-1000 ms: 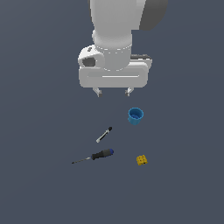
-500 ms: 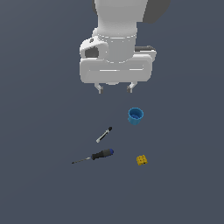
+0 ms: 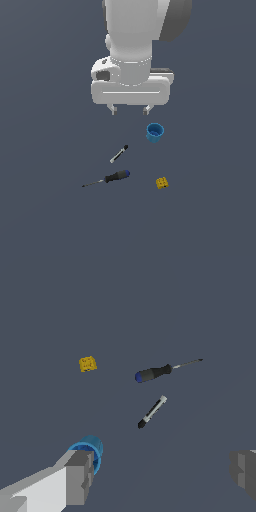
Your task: Pick up a designated object from a clutter of objects.
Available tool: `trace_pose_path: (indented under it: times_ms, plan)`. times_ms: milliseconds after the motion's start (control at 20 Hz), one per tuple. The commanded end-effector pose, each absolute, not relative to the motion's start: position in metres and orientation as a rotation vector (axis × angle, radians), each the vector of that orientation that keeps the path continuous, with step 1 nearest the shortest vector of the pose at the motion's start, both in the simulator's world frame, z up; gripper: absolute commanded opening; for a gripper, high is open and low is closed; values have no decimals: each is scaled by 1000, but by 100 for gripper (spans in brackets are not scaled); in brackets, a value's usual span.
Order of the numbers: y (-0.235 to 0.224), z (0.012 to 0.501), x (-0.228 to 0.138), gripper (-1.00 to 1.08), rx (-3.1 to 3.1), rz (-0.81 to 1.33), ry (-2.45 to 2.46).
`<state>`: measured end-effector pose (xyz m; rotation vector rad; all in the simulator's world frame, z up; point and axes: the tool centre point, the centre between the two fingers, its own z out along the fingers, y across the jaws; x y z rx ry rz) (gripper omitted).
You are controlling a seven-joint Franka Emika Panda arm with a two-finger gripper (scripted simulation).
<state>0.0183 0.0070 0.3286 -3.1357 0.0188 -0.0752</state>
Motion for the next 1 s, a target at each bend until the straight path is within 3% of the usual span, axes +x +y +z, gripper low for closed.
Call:
trace_pose_path:
  times_ms: [0, 950]
  plan:
    - [5, 313, 21, 100, -3131, -69, 80]
    - [-30, 115, 13, 100, -3001, -11, 881]
